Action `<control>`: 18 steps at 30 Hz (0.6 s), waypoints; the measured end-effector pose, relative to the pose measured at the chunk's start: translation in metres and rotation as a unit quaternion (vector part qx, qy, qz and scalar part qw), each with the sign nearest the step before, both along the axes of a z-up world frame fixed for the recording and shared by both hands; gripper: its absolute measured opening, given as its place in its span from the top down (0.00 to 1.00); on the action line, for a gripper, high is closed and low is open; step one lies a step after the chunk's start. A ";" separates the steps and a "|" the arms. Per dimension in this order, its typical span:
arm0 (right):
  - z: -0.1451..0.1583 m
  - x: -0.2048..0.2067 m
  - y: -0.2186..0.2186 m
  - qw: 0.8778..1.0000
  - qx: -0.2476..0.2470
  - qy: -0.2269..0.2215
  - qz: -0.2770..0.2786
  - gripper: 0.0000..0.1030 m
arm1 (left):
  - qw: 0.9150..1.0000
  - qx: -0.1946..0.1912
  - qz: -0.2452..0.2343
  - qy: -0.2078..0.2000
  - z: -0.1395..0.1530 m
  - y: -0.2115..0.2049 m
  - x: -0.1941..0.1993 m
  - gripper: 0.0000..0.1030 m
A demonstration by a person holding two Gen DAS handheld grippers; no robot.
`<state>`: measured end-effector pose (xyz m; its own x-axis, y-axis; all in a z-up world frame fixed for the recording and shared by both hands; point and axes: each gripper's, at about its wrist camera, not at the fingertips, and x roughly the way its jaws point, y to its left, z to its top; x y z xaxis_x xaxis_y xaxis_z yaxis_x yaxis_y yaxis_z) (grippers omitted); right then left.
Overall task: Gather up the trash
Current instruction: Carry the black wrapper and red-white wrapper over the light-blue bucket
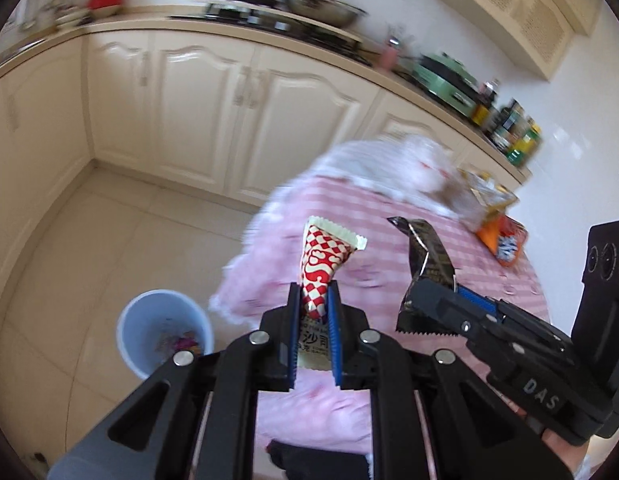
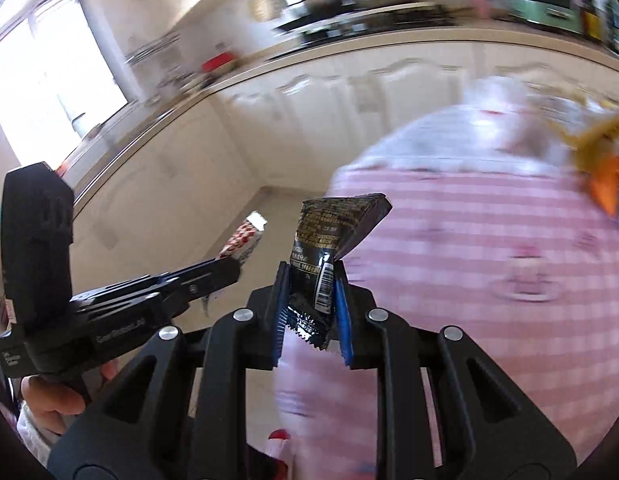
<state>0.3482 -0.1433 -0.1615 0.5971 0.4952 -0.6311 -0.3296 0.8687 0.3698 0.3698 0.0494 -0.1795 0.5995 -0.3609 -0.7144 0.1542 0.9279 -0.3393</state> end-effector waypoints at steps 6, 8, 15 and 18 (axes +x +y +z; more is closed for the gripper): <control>-0.021 0.007 0.096 0.996 -0.014 0.023 0.082 0.79 | 0.997 -0.001 0.065 0.028 -0.027 0.088 -0.014 0.88; -0.038 0.012 0.126 0.994 -0.025 0.037 0.104 0.79 | 0.996 0.004 0.082 0.043 -0.042 0.108 -0.015 0.88; -0.114 0.043 0.180 0.983 -0.057 0.111 0.132 0.79 | 0.986 -0.002 0.118 0.117 -0.115 0.158 -0.003 0.88; -0.143 0.057 0.184 0.980 -0.074 0.134 0.129 0.79 | 0.983 0.001 0.120 0.142 -0.143 0.162 0.011 0.88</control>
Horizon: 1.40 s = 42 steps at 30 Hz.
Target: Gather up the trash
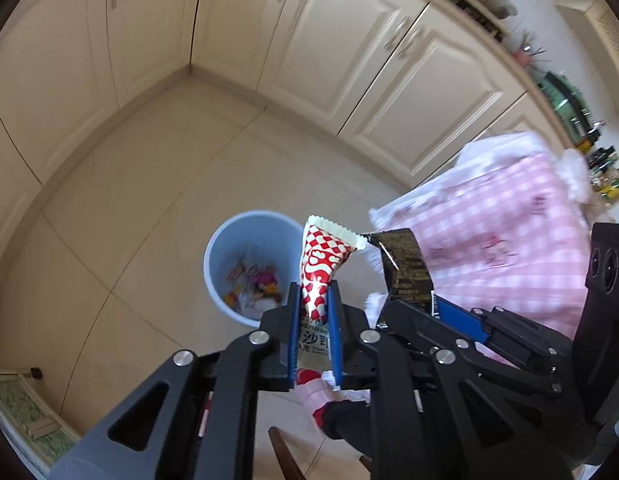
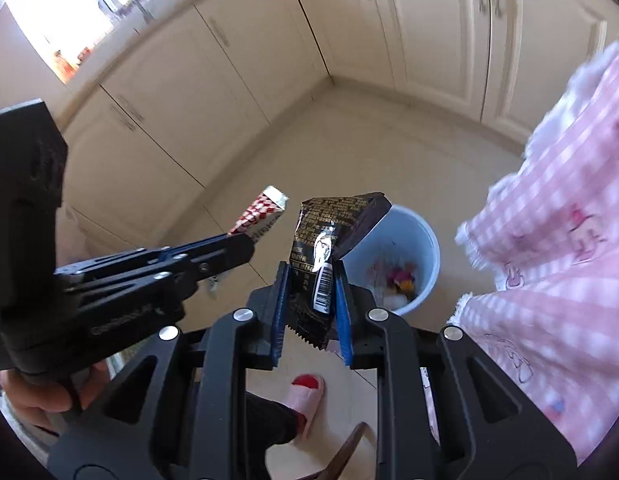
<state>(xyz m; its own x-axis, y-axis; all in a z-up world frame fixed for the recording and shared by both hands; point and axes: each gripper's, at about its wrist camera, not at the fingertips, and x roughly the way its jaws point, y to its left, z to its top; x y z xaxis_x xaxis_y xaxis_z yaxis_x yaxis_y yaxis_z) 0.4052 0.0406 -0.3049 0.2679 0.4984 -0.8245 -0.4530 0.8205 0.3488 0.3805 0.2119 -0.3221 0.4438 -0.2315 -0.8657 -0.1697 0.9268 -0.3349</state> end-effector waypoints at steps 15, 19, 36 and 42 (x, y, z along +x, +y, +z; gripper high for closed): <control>-0.041 0.046 -0.018 0.999 -0.014 0.024 -0.040 0.79 | 1.000 -0.006 0.014 0.006 -0.034 -0.008 0.074 0.48; -0.046 0.048 -0.019 0.999 -0.015 0.029 -0.041 0.79 | 0.999 -0.009 0.031 0.019 -0.041 0.002 0.069 0.48; -0.042 0.051 -0.004 0.999 -0.021 0.009 -0.033 0.84 | 0.997 -0.012 0.070 0.038 -0.055 0.030 0.044 0.48; -0.043 0.044 0.000 0.999 -0.022 0.015 -0.025 0.84 | 0.996 -0.016 0.071 0.041 -0.055 0.034 0.036 0.48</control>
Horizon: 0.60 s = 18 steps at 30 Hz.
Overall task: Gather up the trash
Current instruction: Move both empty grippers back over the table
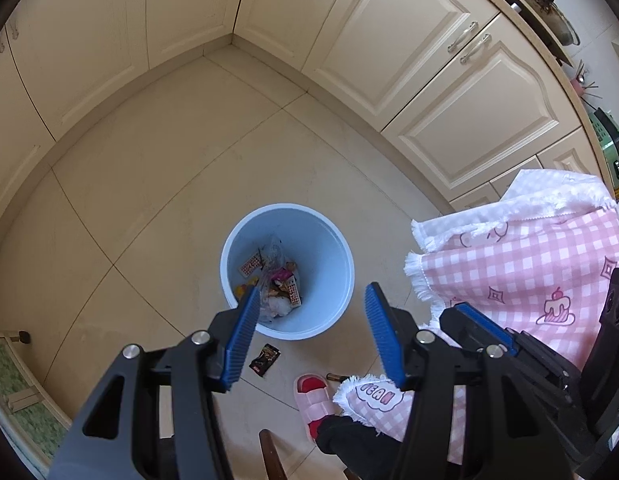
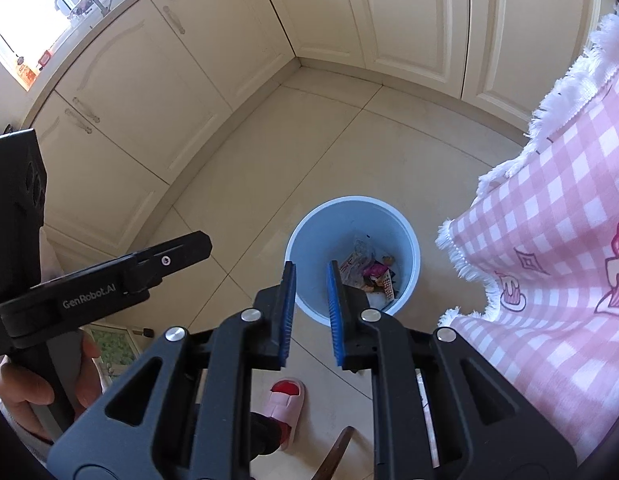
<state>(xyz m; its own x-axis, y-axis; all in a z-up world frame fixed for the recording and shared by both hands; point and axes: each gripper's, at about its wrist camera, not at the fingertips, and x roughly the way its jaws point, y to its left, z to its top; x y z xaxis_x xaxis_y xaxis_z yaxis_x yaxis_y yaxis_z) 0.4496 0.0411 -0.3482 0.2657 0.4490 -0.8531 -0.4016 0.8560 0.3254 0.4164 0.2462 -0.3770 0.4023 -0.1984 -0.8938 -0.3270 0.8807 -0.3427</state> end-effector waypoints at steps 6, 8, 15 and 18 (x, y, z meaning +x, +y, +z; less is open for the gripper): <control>0.027 -0.012 -0.003 1.000 0.003 -0.028 0.003 0.84 | 1.000 -0.001 0.000 -0.021 0.026 -0.003 -0.012 0.48; 0.052 -0.019 -0.007 0.998 0.001 -0.065 0.000 0.84 | 0.999 0.003 0.001 -0.045 0.048 -0.006 -0.018 0.48; 0.154 -0.051 -0.052 0.976 0.003 -0.210 -0.056 0.83 | 0.987 0.025 -0.030 -0.154 0.152 -0.047 -0.032 0.43; 0.190 -0.062 -0.097 0.964 0.020 -0.248 -0.093 0.76 | 0.979 0.027 -0.062 -0.194 0.190 -0.083 -0.032 0.39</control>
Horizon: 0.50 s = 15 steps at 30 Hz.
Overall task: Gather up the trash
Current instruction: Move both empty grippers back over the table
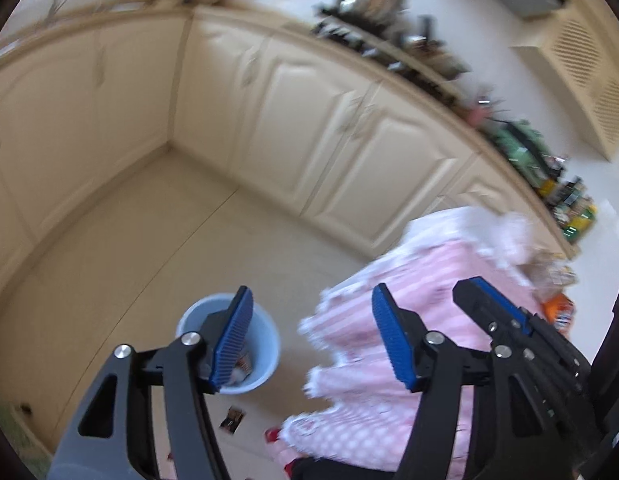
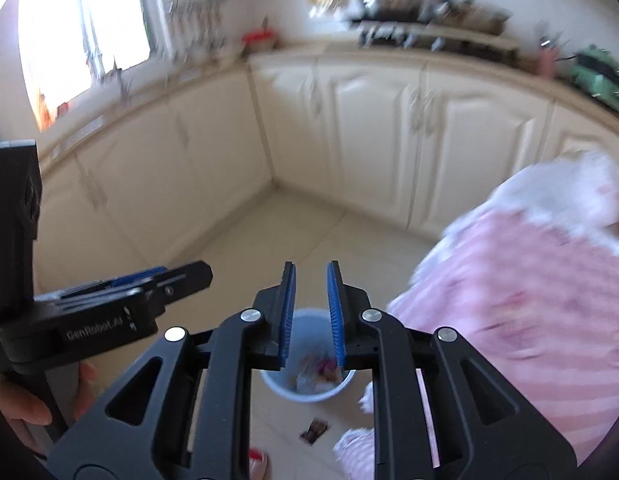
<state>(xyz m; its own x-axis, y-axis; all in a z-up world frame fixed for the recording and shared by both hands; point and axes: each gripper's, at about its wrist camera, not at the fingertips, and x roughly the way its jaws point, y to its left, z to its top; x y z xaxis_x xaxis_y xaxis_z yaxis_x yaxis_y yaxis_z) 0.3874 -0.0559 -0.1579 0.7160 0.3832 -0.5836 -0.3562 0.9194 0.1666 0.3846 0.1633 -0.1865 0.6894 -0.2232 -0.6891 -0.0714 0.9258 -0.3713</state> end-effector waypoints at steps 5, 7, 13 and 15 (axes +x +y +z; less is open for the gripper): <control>0.033 -0.021 -0.107 0.995 0.013 -0.051 -0.083 0.54 | 0.997 0.006 -0.073 -0.032 0.040 -0.089 0.016 0.37; 0.039 -0.028 -0.152 0.991 0.016 -0.059 -0.120 0.54 | 0.992 0.011 -0.115 -0.041 0.052 -0.138 0.026 0.37; 0.032 -0.049 -0.285 0.971 0.027 -0.059 -0.232 0.51 | 0.964 0.055 -0.253 -0.062 0.074 -0.288 0.045 0.37; 0.027 -0.049 -0.316 0.964 0.032 -0.051 -0.257 0.50 | 0.950 0.084 -0.291 -0.074 0.079 -0.332 0.048 0.37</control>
